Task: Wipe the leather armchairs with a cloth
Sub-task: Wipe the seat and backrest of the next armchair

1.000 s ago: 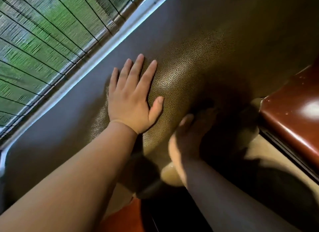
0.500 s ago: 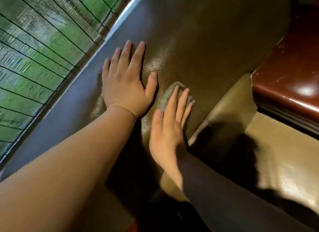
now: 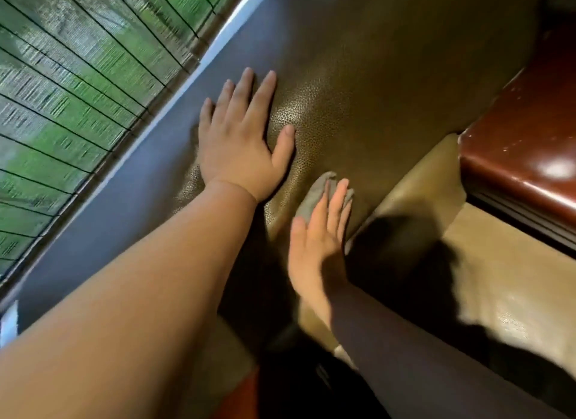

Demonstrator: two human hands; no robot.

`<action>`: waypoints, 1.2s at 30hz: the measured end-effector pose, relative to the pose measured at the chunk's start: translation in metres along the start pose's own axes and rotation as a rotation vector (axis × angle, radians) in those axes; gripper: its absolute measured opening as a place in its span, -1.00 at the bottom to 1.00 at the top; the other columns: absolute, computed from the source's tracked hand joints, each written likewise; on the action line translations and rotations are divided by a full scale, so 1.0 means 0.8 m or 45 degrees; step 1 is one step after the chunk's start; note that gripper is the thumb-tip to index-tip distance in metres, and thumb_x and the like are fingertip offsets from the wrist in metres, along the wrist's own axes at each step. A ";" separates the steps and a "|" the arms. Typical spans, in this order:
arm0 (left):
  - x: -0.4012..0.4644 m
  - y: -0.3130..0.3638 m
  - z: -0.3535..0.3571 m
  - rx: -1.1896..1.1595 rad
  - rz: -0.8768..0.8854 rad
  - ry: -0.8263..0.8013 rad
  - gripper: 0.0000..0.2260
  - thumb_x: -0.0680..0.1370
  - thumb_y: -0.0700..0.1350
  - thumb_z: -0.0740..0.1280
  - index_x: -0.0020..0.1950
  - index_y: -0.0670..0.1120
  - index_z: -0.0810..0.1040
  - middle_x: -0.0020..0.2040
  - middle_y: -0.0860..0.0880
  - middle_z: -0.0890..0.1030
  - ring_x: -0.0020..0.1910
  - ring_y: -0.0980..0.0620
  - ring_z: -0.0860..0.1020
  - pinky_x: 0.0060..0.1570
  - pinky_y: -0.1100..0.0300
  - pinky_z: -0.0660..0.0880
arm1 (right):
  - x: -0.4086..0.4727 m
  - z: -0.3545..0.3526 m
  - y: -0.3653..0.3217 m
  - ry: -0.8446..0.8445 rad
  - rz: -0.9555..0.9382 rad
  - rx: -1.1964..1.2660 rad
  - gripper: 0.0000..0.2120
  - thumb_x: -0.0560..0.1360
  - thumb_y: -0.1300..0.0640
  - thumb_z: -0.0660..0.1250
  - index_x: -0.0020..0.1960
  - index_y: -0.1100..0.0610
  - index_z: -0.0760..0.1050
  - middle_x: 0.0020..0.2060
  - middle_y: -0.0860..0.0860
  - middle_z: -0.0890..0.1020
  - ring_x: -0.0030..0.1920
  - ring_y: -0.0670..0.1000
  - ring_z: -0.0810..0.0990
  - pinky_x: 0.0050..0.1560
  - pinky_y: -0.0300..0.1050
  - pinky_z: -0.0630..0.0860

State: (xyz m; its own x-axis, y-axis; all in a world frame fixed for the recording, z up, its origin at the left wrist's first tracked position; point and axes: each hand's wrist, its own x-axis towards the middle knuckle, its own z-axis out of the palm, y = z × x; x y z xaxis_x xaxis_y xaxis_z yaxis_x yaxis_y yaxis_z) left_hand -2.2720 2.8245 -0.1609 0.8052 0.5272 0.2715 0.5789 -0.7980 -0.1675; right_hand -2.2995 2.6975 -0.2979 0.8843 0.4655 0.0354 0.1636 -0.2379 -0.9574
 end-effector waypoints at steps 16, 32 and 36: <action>-0.250 -0.167 -0.060 0.179 0.213 -0.121 -0.35 0.61 0.21 0.16 0.67 0.00 0.23 0.67 -0.24 0.20 0.63 -0.35 0.21 0.56 -0.34 0.16 | -0.045 0.032 0.015 0.123 0.283 -0.039 -0.34 0.68 -0.11 -0.20 0.69 0.19 -0.06 0.66 0.26 -0.03 0.66 0.29 -0.09 0.60 0.36 -0.05; -0.262 -0.184 -0.033 0.196 0.249 0.068 -0.36 0.67 0.26 0.08 0.71 0.04 0.17 0.67 -0.22 0.23 0.62 -0.33 0.23 0.58 -0.28 0.15 | -0.128 0.077 0.035 0.084 0.371 0.010 -0.33 0.67 -0.09 -0.15 0.68 0.22 -0.13 0.68 0.13 -0.13 0.67 0.11 -0.23 0.64 0.22 -0.18; -0.261 -0.185 -0.034 0.200 0.252 0.083 -0.36 0.67 0.26 0.10 0.71 0.04 0.17 0.67 -0.22 0.23 0.62 -0.33 0.24 0.57 -0.28 0.18 | -0.215 0.105 -0.061 -0.068 -0.127 0.086 -0.37 0.73 -0.06 -0.08 0.64 0.32 -0.04 0.64 0.32 -0.01 0.67 0.28 -0.09 0.65 0.23 -0.10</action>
State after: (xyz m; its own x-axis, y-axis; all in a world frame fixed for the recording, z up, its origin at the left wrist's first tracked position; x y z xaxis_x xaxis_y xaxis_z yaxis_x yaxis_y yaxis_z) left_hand -2.5297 2.8248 -0.1672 0.8976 0.3415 0.2786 0.4281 -0.8256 -0.3674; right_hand -2.4963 2.7005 -0.2814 0.8402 0.5294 0.1174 0.2179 -0.1314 -0.9671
